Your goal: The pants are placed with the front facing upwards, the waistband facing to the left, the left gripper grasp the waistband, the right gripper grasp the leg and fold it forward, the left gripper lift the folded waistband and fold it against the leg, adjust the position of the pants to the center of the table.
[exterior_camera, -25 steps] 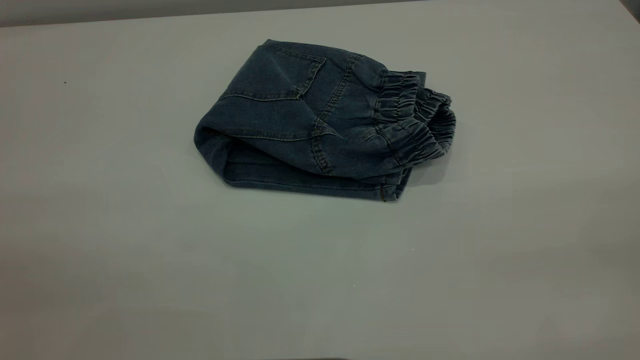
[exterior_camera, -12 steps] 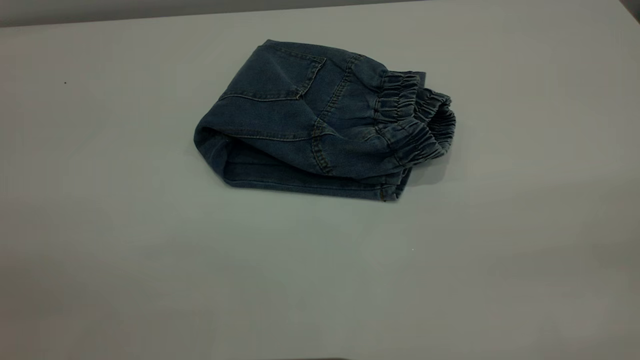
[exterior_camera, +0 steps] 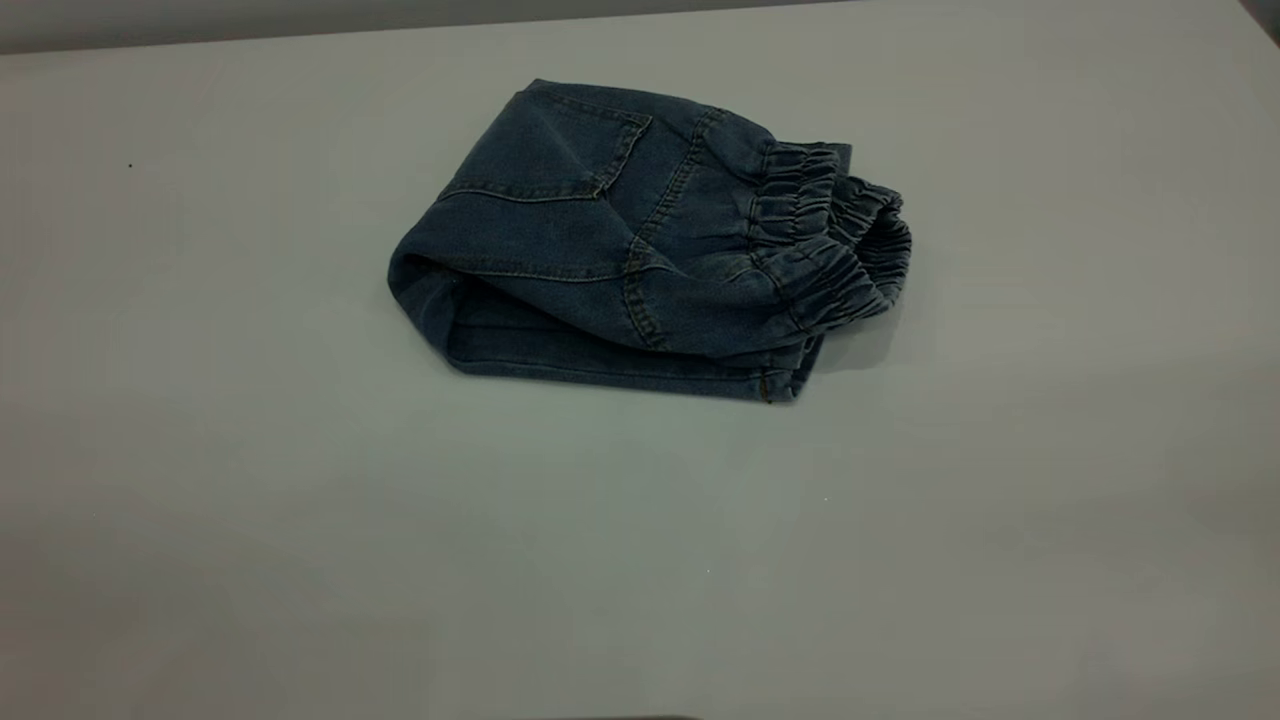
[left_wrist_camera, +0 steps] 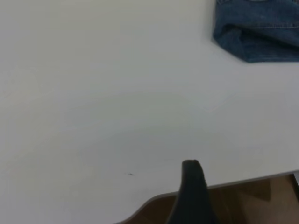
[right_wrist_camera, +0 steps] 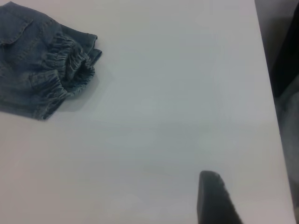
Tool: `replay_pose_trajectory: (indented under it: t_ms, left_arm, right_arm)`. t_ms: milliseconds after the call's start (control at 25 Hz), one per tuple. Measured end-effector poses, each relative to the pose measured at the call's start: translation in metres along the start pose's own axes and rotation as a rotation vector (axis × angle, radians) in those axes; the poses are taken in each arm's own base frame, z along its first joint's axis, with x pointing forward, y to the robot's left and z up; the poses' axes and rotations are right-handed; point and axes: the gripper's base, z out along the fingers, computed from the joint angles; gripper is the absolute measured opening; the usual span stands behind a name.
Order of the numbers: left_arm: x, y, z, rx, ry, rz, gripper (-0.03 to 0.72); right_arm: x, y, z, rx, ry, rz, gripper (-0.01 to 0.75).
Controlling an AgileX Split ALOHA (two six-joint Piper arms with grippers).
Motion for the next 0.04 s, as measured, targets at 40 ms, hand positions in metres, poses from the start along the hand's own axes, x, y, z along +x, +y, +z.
replay_pose_trajectory:
  t_ms: [40]
  left_arm:
    - [0.0, 0.0, 0.0, 0.0, 0.0, 0.0, 0.496]
  right_arm:
    - [0.0, 0.0, 0.0, 0.0, 0.0, 0.0, 0.299]
